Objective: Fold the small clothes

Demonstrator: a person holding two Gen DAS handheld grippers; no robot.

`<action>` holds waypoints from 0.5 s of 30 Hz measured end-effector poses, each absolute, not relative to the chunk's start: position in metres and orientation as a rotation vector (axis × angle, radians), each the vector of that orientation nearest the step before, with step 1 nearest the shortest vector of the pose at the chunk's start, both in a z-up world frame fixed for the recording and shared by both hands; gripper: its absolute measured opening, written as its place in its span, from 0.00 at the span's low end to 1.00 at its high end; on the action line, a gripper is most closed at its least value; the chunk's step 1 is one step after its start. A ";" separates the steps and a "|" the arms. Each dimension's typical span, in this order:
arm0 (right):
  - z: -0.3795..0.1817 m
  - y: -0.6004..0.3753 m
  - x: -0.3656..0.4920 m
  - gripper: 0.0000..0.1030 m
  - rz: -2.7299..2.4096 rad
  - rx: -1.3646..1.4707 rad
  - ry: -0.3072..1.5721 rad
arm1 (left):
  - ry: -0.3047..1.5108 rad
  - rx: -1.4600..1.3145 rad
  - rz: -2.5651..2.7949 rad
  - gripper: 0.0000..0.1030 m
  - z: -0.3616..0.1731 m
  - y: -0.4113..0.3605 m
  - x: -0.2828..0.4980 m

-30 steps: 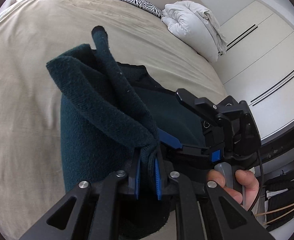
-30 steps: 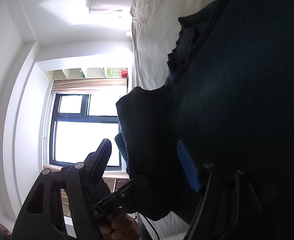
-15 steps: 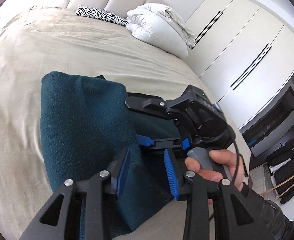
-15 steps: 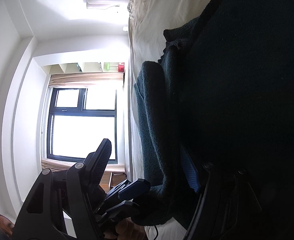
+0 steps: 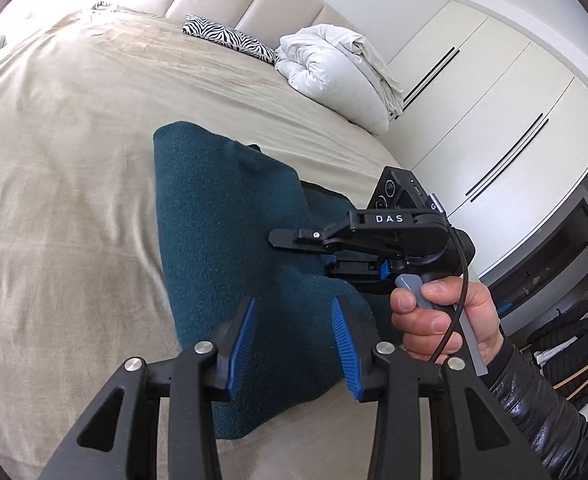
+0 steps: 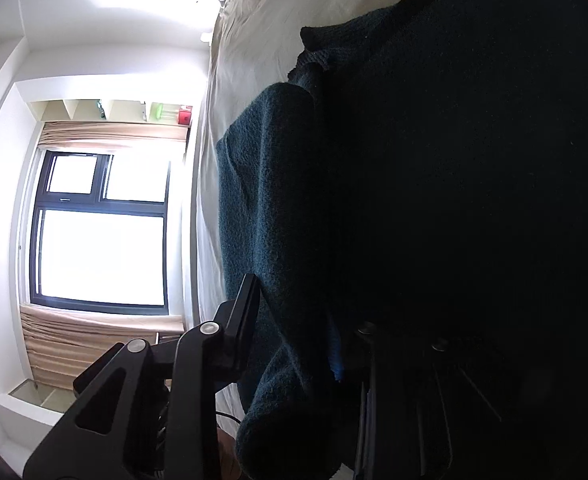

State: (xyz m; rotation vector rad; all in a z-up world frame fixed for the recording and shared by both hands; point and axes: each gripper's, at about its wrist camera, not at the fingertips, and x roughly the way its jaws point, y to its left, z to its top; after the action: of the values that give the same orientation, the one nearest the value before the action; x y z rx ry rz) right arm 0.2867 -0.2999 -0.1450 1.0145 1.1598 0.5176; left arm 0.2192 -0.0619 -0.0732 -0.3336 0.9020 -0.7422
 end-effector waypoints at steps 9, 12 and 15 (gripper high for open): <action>-0.122 -0.316 0.276 0.11 0.418 0.867 1.173 | 0.911 -0.323 -0.679 0.40 -0.076 -0.065 0.238; -0.114 -0.332 0.269 0.10 0.394 0.835 1.164 | 0.903 -0.329 -0.687 0.40 -0.075 -0.071 0.244; -0.106 -0.356 0.261 0.10 0.365 0.823 1.152 | 0.894 -0.309 -0.694 0.40 -0.074 -0.086 0.248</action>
State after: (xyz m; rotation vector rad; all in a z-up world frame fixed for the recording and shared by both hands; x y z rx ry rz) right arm 0.2610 -0.3558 -0.1062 0.8227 1.1519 0.3651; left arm 0.2481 -0.0856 -0.0740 -0.3086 0.8944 -0.6937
